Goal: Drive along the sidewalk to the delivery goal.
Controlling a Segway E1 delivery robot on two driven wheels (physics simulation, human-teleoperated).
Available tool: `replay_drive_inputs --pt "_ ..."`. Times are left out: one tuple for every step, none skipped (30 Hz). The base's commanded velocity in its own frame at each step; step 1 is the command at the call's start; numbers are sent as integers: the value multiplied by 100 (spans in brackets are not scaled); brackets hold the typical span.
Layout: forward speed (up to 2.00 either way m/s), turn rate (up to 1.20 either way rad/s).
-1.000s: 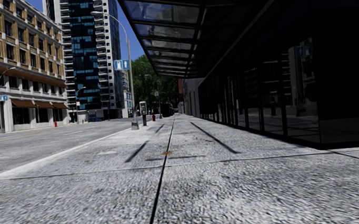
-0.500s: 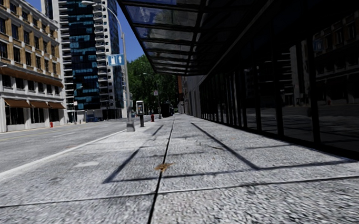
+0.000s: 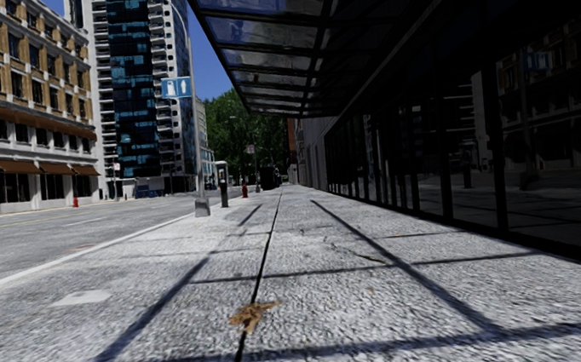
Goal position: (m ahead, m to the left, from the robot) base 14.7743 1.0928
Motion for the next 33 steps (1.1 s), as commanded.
replay_drive_inputs --pt "200 0" --pt "200 0" --pt "200 0" --pt "200 0" --pt "200 0" --pt "200 0" --pt "200 0" --pt "200 0" --pt "200 0" --pt "200 0" --pt "200 0" --pt "200 0" --pt "200 0" --pt "200 0" --pt "200 0" --pt "200 0" --pt "200 0" --pt "200 0" --pt "200 0" --pt "200 0" --pt "200 0" --pt "200 0" --pt "200 0" --pt "200 0" --pt "200 0" --pt "200 0" --pt "200 0" --pt "200 0" --pt "200 0" --pt "200 0" --pt "200 0" --pt "200 5" --pt "200 10"
